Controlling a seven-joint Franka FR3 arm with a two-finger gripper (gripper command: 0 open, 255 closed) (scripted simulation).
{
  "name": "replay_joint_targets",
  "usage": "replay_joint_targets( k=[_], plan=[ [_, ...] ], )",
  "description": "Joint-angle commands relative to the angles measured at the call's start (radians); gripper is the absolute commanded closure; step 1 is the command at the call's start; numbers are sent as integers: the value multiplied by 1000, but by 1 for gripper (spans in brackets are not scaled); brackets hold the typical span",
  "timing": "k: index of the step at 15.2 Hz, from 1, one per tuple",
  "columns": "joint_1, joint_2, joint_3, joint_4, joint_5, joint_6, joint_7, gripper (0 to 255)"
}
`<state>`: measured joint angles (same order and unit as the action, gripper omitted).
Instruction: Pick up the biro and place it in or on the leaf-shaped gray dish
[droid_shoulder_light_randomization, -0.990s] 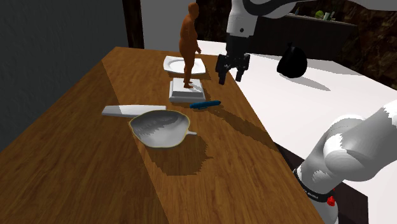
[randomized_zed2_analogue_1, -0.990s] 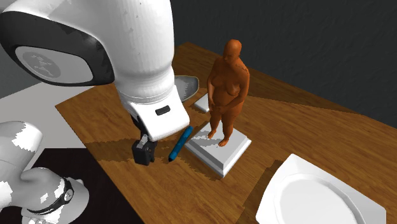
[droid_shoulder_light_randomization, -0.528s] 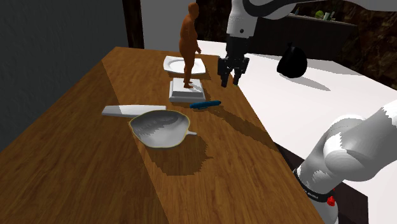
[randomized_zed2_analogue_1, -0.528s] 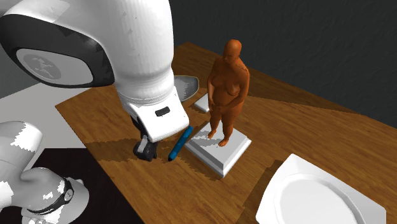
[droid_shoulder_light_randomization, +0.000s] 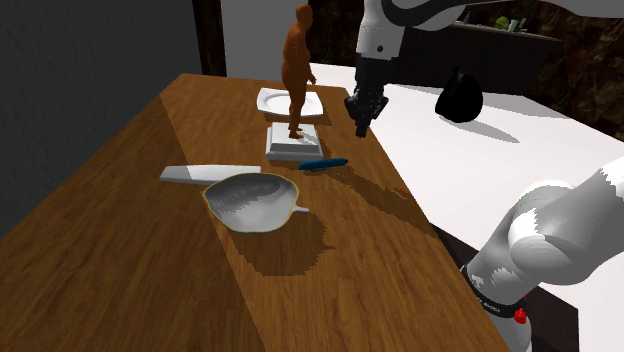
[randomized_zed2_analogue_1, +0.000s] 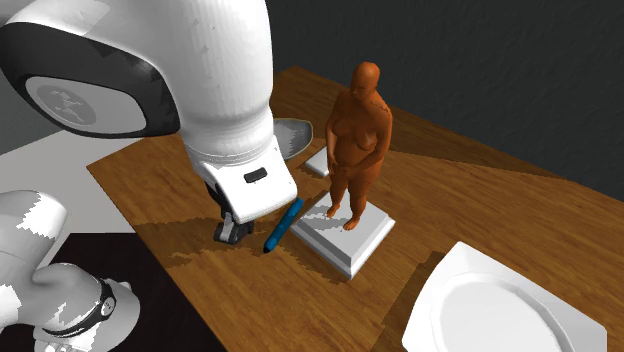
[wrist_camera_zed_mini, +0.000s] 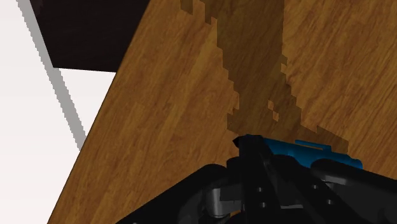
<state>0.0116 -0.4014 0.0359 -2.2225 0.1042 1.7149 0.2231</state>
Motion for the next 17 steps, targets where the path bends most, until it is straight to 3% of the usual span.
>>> replay_joint_targets(
  k=[1, 2, 8, 9, 17],
  plan=[
    [0, 0, 0, 0, 0, 0, 0, 255],
    [0, 0, 0, 0, 0, 0, 0, 0],
    [191, 168, -90, 34, -38, 137, -1033, 0],
    [213, 180, -94, 31, -39, 155, -1162, 0],
    [222, 197, -96, -55, -35, 258, -1163, 0]
  ],
)
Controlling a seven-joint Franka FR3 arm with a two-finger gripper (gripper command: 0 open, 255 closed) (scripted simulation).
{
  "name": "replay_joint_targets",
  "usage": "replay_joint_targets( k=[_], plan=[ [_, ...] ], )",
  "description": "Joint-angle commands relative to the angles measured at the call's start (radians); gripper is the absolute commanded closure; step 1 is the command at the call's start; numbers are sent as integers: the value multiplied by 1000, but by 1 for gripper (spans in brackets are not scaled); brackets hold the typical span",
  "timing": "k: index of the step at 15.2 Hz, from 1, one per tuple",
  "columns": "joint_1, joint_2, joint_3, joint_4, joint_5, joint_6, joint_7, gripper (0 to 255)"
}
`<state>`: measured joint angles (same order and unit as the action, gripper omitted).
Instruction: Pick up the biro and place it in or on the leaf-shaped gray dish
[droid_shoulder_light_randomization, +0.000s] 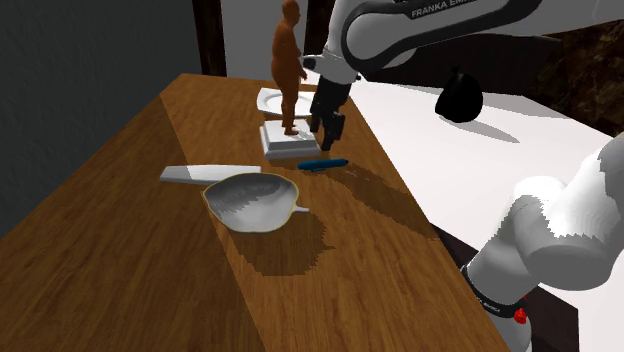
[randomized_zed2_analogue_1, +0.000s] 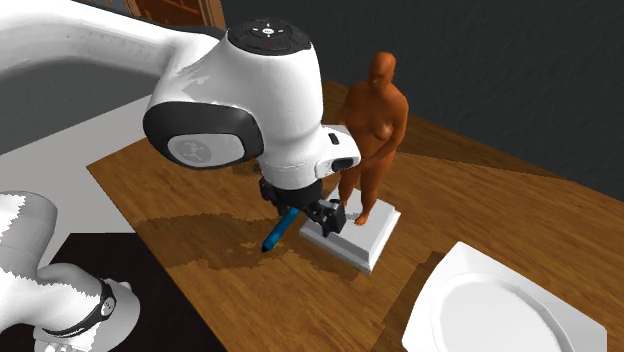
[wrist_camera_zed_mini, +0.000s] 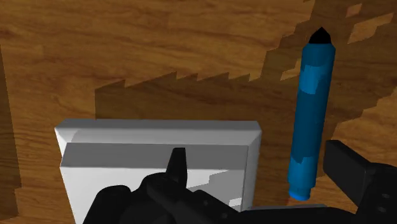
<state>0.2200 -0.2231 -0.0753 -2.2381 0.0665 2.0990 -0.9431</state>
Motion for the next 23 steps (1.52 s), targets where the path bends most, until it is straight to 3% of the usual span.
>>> replay_joint_targets(
  k=[1, 7, 8, 9, 17, 18, 20, 23],
  plan=[
    [15, 19, 14, -40, 2, -126, 3, 0],
    [23, 18, 6, -40, 1, -126, 5, 0],
    [27, 25, 13, -1, 0, -156, 20, 255],
    [31, 44, 19, 53, -1, -190, 32, 255],
    [19, 1, 5, 43, -9, -212, 12, 255],
    [19, 1, 5, 43, -9, -212, 12, 0],
    [52, -157, 87, -155, -139, 16, 31, 0],
    [52, -169, 103, -205, -165, 85, 38, 0]
  ],
)
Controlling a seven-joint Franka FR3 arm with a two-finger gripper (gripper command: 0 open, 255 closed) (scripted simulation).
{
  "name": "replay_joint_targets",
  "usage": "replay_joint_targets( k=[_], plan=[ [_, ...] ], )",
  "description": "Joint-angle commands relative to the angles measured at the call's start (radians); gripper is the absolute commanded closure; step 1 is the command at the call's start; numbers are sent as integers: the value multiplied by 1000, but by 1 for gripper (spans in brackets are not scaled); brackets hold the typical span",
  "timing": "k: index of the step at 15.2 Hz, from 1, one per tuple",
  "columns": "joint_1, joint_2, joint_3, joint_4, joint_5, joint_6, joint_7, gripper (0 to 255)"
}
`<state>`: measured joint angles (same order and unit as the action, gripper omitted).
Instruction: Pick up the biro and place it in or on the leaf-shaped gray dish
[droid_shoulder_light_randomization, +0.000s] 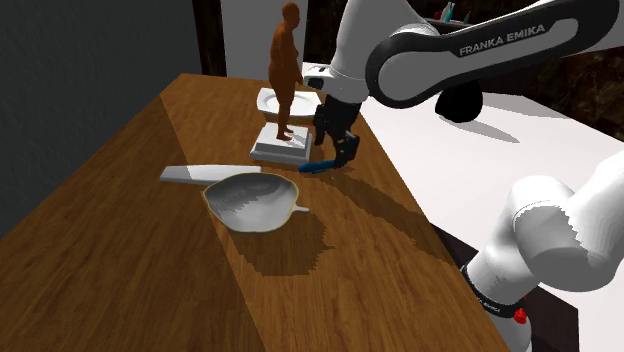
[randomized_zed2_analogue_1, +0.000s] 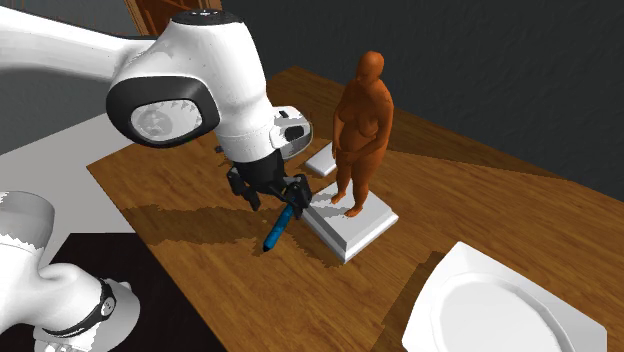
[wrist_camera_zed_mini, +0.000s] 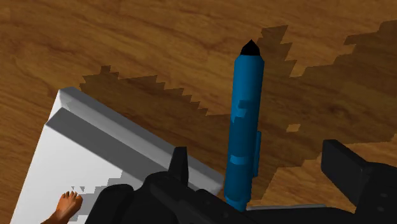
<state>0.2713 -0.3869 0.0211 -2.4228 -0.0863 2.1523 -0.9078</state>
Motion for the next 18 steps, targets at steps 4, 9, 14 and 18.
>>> replay_joint_targets(
  k=[4, 9, 14, 18],
  plan=[
    [-2, 25, 4, -49, -17, 90, 5, 0],
    [-4, 38, 3, -59, -19, 113, 7, 0],
    [-4, 38, 3, -59, -19, 113, 7, 255],
    [-4, 36, 3, -60, -19, 112, 6, 255]
  ],
)
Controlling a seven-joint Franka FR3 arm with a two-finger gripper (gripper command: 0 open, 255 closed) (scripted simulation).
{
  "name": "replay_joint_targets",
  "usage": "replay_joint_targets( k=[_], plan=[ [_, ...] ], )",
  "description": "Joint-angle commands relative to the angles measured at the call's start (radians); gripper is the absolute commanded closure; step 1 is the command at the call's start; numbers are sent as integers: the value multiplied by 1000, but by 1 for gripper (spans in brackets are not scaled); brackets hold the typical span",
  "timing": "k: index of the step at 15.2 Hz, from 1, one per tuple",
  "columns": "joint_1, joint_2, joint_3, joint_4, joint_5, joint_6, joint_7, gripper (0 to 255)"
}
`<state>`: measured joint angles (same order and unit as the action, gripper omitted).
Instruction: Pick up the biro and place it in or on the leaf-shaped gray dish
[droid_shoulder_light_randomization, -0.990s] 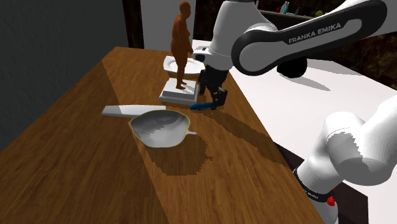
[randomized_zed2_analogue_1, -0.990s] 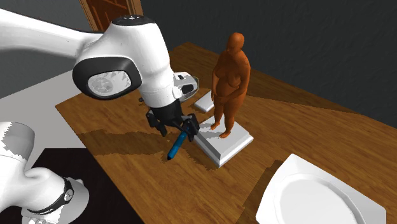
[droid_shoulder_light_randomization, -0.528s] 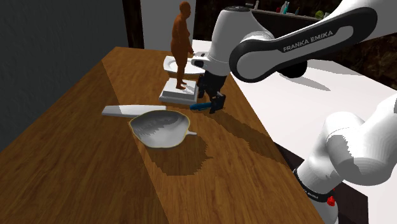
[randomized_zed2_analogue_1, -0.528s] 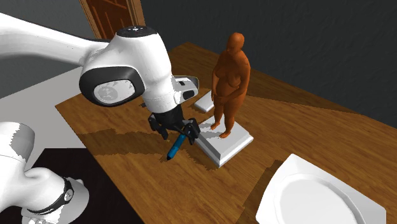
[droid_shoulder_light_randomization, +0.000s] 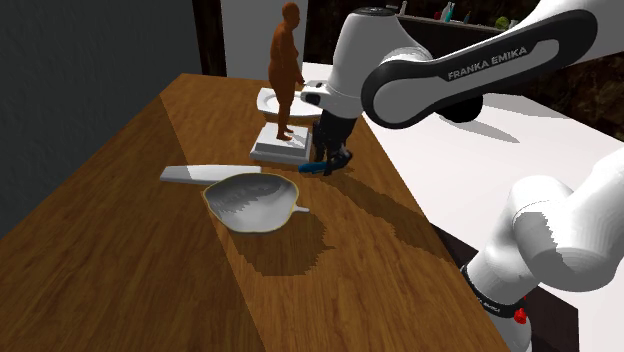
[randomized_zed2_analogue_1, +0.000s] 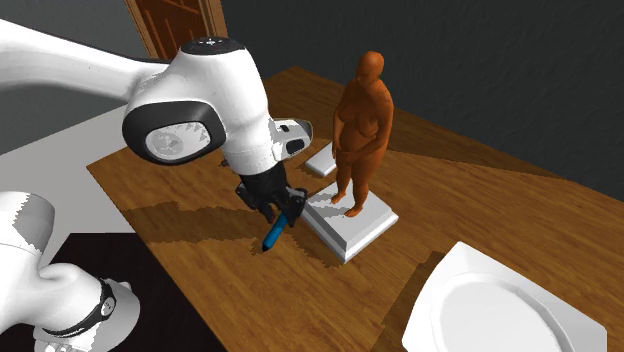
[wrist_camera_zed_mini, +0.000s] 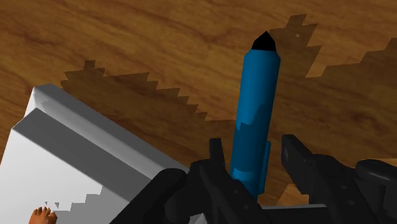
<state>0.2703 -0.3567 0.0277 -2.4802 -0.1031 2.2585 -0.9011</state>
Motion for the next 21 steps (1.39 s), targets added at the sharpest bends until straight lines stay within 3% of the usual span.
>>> replay_joint_targets(
  k=[1, 5, 21],
  plan=[
    [-3, 5, -3, -2, -2, 5, 0, 255],
    [-3, 8, -3, -2, -3, 7, 0, 255],
    [2, -57, -4, 161, 13, -220, -24, 255]
  ],
)
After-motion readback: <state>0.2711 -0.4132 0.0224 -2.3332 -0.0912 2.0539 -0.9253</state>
